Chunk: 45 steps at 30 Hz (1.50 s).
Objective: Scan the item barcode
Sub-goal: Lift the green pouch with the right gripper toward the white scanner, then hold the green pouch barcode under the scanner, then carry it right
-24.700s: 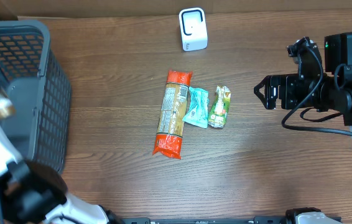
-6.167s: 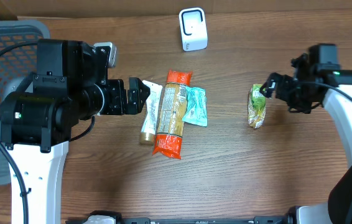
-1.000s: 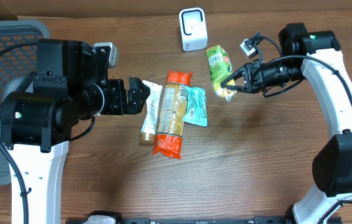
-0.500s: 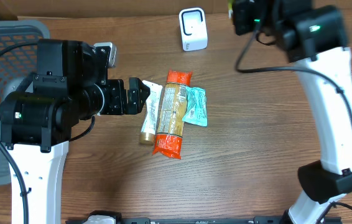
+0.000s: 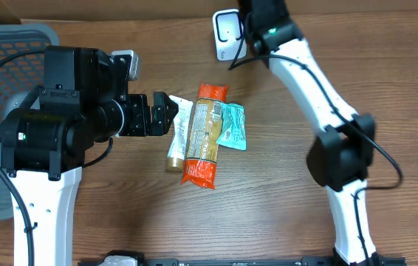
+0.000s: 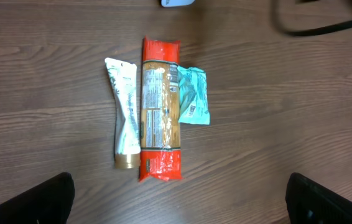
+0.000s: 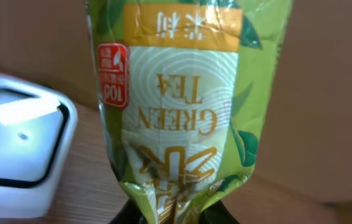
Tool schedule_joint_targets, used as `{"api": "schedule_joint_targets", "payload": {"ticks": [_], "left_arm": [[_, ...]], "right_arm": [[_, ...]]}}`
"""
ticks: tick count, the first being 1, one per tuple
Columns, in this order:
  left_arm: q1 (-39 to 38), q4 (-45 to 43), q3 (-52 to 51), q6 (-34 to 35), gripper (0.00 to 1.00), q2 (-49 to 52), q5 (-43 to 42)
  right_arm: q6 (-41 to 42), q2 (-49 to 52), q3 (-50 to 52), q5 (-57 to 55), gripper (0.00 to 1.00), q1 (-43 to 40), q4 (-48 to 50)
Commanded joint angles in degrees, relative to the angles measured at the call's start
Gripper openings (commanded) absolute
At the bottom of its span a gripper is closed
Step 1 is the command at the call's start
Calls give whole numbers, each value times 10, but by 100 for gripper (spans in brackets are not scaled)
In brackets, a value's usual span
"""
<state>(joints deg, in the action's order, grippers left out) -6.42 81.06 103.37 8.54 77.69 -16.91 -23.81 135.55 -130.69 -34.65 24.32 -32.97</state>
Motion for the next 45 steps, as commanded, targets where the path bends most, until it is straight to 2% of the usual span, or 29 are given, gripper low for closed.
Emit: {"api": "schedule_joint_targets", "payload": {"ticks": [1, 5, 17, 38, 41, 45], "left_arm": [[-5, 0, 2, -13, 99, 2, -5], [-5, 0, 2, -13, 100, 2, -5], [-5, 0, 2, -13, 100, 2, -5], [-5, 0, 2, -13, 100, 2, -5], [-5, 0, 2, -13, 100, 2, -5], [-5, 0, 2, -12, 100, 2, -5]], "right_arm": [[-173, 19, -8, -81, 4, 1, 63], [-243, 57, -8, -92, 4, 1, 85], [-262, 100, -8, -88, 4, 20, 92], [-257, 96, -8, -87, 4, 36, 93], [-254, 75, -8, -68, 4, 37, 73], [-206, 25, -8, -25, 4, 33, 32]]}}
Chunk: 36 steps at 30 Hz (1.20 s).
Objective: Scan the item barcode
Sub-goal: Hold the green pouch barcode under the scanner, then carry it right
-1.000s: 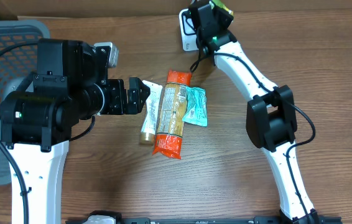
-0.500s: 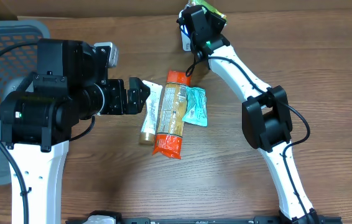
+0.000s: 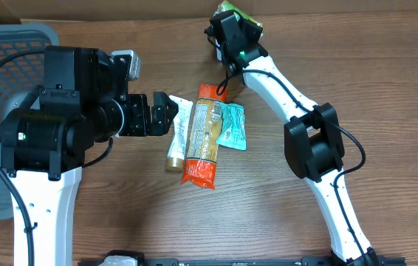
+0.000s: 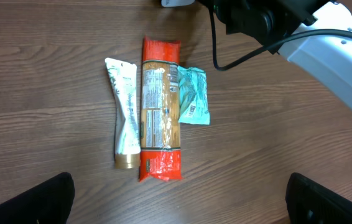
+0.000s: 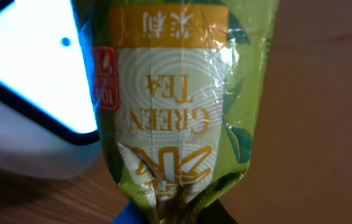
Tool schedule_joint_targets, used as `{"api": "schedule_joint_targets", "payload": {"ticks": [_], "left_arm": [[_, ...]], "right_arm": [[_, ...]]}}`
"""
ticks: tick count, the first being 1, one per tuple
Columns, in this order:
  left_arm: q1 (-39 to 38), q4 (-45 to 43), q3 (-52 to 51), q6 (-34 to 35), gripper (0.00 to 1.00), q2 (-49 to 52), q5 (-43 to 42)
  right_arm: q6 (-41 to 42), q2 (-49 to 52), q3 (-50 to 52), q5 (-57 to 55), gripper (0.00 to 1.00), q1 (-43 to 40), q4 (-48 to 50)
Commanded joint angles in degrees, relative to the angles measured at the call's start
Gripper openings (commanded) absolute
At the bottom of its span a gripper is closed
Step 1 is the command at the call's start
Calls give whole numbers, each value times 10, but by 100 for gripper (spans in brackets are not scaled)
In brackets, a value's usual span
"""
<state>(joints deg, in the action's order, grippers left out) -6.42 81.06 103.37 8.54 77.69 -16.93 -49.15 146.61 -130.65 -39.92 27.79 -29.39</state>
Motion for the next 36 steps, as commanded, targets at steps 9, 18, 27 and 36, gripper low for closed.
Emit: {"api": "schedule_joint_targets", "payload": {"ticks": [9, 18, 27, 36], "left_arm": [[-5, 0, 2, -13, 100, 2, -5], [-5, 0, 2, -12, 100, 2, -5], [-5, 0, 2, -13, 99, 2, -5], [-5, 0, 2, -13, 100, 2, -5]], "right_arm": [[284, -287, -10, 274, 4, -20, -197], [588, -370, -9, 537, 4, -147, -468], [797, -354, 170, 489, 4, -284, -500], [924, -354, 433, 436, 4, -369, -306]]}}
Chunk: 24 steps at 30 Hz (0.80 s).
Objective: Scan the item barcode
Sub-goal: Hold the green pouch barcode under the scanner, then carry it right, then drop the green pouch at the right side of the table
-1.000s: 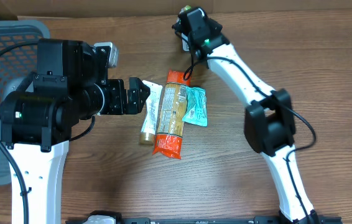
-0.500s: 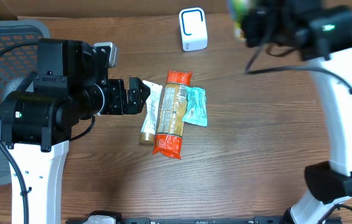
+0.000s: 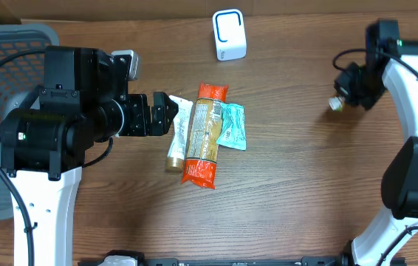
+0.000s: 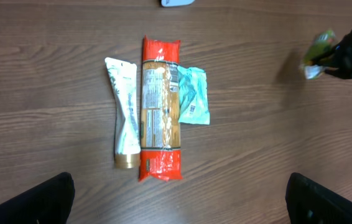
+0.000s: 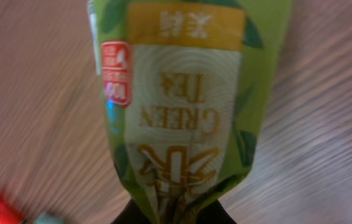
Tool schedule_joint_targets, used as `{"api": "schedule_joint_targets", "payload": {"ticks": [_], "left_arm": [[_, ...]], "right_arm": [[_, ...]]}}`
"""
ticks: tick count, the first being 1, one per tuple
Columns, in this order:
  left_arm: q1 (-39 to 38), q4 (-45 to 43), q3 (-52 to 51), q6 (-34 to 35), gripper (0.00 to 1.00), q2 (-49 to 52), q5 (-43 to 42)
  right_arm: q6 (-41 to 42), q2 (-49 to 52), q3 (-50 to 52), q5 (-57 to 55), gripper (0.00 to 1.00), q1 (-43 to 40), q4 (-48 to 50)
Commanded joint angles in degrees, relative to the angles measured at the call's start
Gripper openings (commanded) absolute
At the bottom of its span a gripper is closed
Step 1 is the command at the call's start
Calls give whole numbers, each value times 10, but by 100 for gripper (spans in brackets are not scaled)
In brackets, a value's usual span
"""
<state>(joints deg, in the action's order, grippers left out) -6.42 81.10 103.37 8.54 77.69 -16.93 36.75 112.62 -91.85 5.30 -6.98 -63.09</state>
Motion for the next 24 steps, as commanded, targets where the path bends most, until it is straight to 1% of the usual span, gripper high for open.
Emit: {"api": "schedule_joint_targets", "payload": {"ticks": [1, 3, 4, 5, 6, 7, 8, 10, 12, 13, 18, 21, 24], "left_arm": [[-5, -1, 2, -13, 100, 2, -5], [-5, -1, 2, -13, 100, 2, -5], [-5, -1, 2, -13, 99, 2, -5], [-5, -1, 2, -13, 100, 2, -5], [-5, -1, 2, -13, 100, 2, -5], [-5, -1, 2, -12, 99, 2, -5], [-5, -1, 2, -13, 100, 2, -5], [-5, -1, 2, -13, 100, 2, -5], [-5, -1, 2, -13, 100, 2, -5], [-5, -1, 2, -13, 100, 2, -5], [-5, -1, 2, -13, 100, 2, -5], [-5, -1, 2, -13, 99, 2, -5], [-5, -1, 2, -13, 100, 2, -5]], "right_arm": [[70, -14, 67, -16, 4, -29, 49], [70, -14, 98, -11, 4, -40, 75], [70, -14, 110, -9, 6, -45, 85], [70, -14, 118, -9, 11, -48, 89], [68, -14, 124, -10, 22, -50, 90], [63, -14, 126, -10, 44, -52, 89], [56, -14, 127, -10, 58, -52, 87], [15, -14, 126, 3, 79, -52, 85], [-45, -14, 123, 37, 91, -52, 81], [-72, -15, 115, 52, 99, -52, 73], [-130, -25, 14, 54, 100, -46, -30], [-202, -28, -68, 82, 96, -17, -82], [-292, -28, -119, 121, 97, 38, -89]]}}
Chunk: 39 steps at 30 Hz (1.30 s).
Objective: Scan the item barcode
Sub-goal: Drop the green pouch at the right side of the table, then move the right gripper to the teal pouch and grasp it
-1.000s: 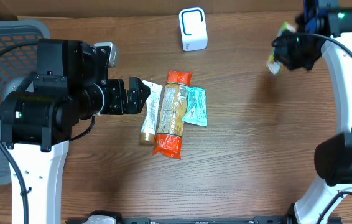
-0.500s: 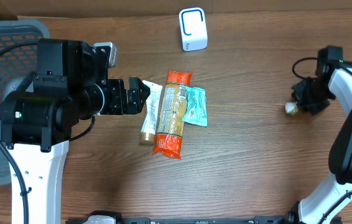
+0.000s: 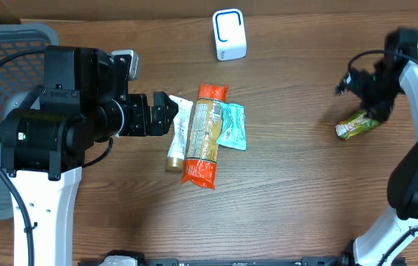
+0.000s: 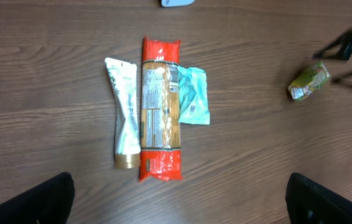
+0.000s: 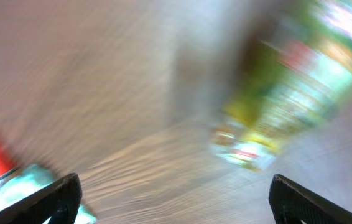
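The green tea packet (image 3: pixel 357 124) lies on the wooden table at the right, also seen in the left wrist view (image 4: pixel 309 81) and blurred in the right wrist view (image 5: pixel 294 87). My right gripper (image 3: pixel 362 100) hangs just above it, open and empty (image 5: pixel 176 199). The white scanner (image 3: pixel 229 35) stands at the back centre. A white tube (image 3: pixel 178 133), a red-orange packet (image 3: pixel 205 134) and a teal packet (image 3: pixel 233 125) lie side by side mid-table. My left gripper (image 3: pixel 161 114) stands open left of them, with nothing between its fingers (image 4: pixel 39 199).
A grey mesh basket (image 3: pixel 2 44) sits at the far left edge. A brown wall or board runs along the table's back edge. The right arm's cable loops near the packet.
The green tea packet was in my shut right gripper above the right side of the table. Now it lies on the table and that gripper is open. The left arm has not moved.
My right gripper held the green tea packet beside the scanner at the back. Then the packet was in front of the scanner's lit face. Then it was held over the right side of the table, and now it lies there, let go.
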Tool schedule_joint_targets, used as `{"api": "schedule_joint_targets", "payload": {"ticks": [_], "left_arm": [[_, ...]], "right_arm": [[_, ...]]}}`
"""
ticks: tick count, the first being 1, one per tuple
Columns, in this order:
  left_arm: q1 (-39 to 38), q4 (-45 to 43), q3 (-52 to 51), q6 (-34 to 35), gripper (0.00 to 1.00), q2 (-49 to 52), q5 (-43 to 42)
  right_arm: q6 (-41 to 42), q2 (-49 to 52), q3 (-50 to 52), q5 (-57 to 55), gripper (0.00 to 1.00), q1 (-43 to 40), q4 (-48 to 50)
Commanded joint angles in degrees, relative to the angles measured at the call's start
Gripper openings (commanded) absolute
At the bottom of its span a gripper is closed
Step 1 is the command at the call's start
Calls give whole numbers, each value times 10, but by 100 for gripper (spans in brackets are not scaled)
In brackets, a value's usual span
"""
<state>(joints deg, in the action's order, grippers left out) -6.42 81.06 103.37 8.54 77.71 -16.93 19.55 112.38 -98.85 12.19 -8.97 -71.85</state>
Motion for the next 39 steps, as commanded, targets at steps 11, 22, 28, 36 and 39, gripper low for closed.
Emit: {"api": "schedule_joint_targets", "payload": {"ticks": [11, 22, 28, 36, 39], "left_arm": [[-5, 0, 2, -13, 100, 2, -5], [-5, 0, 2, -13, 100, 2, -5], [-5, 0, 2, -13, 100, 2, -5], [-5, 0, 2, -13, 100, 2, -5], [-5, 0, 2, -13, 99, 2, -5]], "right_arm": [[-395, 56, -54, -8, 92, 276, 166], [-591, 141, -54, 10, 86, 308, 193], [-618, 171, -54, 75, 86, 308, 211], [-618, 202, -43, 98, 65, 315, 219], [-614, 202, -38, 100, 51, 315, 204]]}}
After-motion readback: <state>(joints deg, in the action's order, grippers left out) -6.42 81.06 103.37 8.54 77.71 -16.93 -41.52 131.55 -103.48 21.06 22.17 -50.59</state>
